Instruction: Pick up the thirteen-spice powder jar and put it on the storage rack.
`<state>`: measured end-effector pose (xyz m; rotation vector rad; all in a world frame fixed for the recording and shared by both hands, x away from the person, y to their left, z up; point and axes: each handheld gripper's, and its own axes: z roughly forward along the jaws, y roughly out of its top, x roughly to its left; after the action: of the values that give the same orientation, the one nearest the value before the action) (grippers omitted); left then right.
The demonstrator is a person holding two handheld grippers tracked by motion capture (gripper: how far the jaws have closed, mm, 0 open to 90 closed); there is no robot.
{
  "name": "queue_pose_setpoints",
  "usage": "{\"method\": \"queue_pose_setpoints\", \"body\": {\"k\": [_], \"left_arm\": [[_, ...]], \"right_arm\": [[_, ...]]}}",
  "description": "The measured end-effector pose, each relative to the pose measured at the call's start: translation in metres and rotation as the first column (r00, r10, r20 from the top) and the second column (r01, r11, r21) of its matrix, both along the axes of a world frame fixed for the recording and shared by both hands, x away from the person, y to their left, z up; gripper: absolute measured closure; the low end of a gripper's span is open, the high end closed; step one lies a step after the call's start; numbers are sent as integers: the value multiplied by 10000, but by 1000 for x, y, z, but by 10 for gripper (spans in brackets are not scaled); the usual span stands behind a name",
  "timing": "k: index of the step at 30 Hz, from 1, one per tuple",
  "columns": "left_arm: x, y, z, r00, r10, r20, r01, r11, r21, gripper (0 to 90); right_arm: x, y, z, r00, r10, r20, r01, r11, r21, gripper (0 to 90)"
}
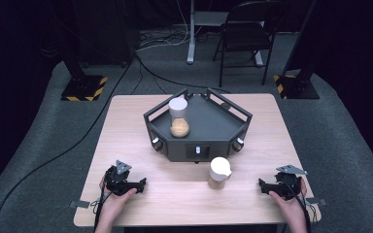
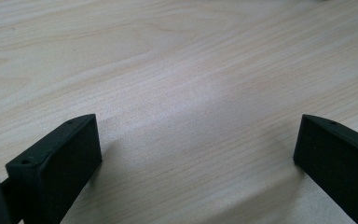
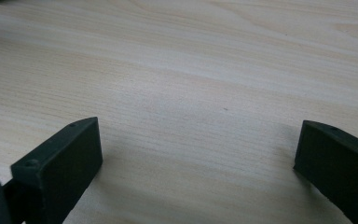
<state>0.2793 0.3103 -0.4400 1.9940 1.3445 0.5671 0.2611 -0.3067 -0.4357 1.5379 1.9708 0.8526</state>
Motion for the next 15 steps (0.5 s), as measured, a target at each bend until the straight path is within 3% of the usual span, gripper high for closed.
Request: {"method": "queue_pose_setpoints", "body": {"k": [10,15], "left_arm": [[0,0,0,10000,3,7,-3,10000,10,0],[0,0,0,10000,2,6,-2,10000,10,0]], "right_arm": [[-1,1,0,10000,-91,-15,91,9999,51,9],[-4,-6,1,10000,-16,38,14,9988,480,62]]}}
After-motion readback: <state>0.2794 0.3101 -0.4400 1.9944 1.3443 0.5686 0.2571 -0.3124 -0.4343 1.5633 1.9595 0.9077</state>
